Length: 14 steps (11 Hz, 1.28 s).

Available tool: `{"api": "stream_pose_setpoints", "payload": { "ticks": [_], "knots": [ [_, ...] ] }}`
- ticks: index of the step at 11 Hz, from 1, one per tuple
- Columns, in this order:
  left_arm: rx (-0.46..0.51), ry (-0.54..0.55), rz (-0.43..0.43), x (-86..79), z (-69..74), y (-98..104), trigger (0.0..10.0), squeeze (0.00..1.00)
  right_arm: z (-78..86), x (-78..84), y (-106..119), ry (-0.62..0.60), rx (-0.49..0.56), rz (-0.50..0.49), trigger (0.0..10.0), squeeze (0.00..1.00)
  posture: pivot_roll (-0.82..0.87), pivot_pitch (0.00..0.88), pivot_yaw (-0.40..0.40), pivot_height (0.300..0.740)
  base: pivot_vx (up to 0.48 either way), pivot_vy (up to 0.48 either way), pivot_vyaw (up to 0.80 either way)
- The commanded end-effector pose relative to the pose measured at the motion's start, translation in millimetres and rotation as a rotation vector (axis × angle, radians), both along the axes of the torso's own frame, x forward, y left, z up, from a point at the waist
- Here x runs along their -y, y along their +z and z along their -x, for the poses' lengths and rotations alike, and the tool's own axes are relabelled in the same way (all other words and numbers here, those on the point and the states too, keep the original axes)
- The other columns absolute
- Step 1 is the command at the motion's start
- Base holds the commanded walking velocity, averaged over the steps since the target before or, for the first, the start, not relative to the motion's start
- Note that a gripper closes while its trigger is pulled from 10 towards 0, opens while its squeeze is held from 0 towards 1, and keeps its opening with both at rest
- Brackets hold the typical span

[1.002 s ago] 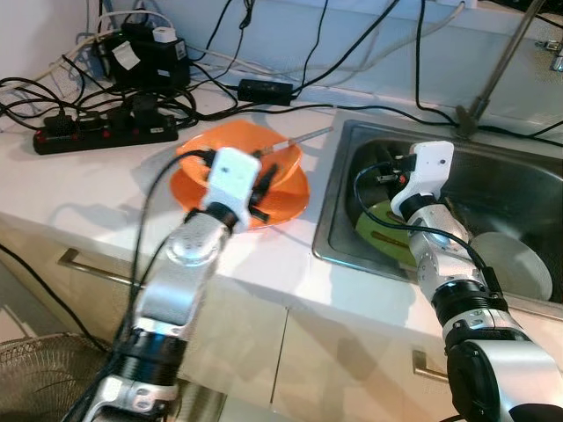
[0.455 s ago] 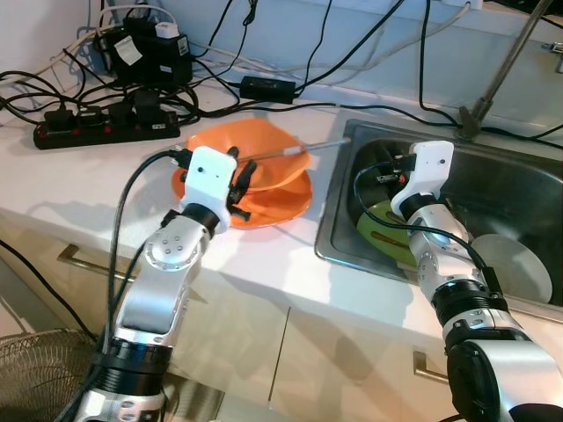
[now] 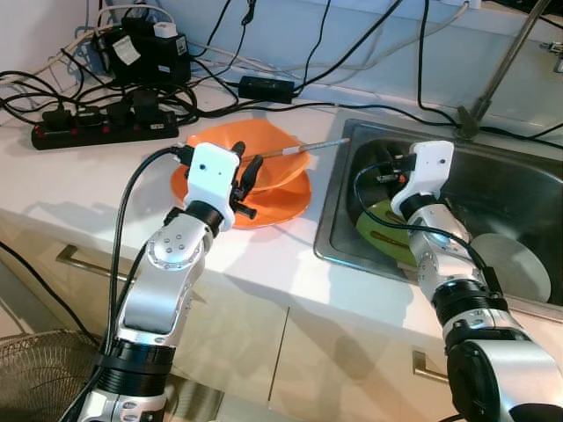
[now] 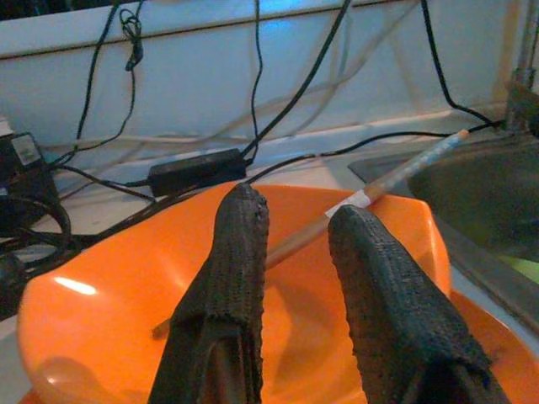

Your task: Kitchen organization

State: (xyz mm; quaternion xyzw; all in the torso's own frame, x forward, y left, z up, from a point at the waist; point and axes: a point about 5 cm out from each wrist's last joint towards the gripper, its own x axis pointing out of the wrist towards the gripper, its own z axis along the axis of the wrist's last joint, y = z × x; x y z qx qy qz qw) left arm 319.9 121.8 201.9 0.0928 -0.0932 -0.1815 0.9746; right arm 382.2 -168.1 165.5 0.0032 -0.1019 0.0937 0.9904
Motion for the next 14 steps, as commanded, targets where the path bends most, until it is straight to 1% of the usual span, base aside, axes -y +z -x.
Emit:
{"api": "stream_pose_setpoints", "payload": {
  "ticks": [1,3,6,9,13,14],
  "knots": [
    [0.001,-0.02,0.003,3.4,0.7,2,10.0,0.0,-2.5,4.0,7,-0.005,0.012,-0.003,10.0,0.0,0.24,0.016,-0.085,0.74,0.0,0.0,0.0],
    [-0.03,-0.007,-0.009,1.9,0.3,-6,10.0,0.0,-2.5,4.2,7,-0.007,0.012,-0.004,10.0,0.0,0.24,0.016,-0.085,0.74,0.0,0.0,0.0],
    [-0.085,0.031,-0.045,-6.2,-0.8,-15,10.0,0.0,-2.4,4.6,7,-0.007,0.009,-0.001,10.0,0.0,0.24,0.019,-0.085,0.74,0.0,0.0,0.0],
    [-0.123,0.103,-0.07,-16.3,-3.2,-21,10.0,0.0,-2.5,4.4,7,-0.007,0.008,0.0,10.0,0.0,0.24,0.02,-0.086,0.74,0.0,0.0,0.0],
    [-0.101,0.204,-0.074,-33.0,-6.8,-16,10.0,0.0,-2.8,5.6,8,-0.011,0.011,0.0,10.0,0.0,0.24,0.018,-0.087,0.74,0.0,0.0,0.0],
    [-0.081,0.239,-0.074,-39.2,-7.9,-11,10.0,0.0,-3.0,5.7,8,-0.012,0.013,0.0,10.0,0.0,0.25,0.015,-0.087,0.74,0.0,0.0,0.0]
  ]
}}
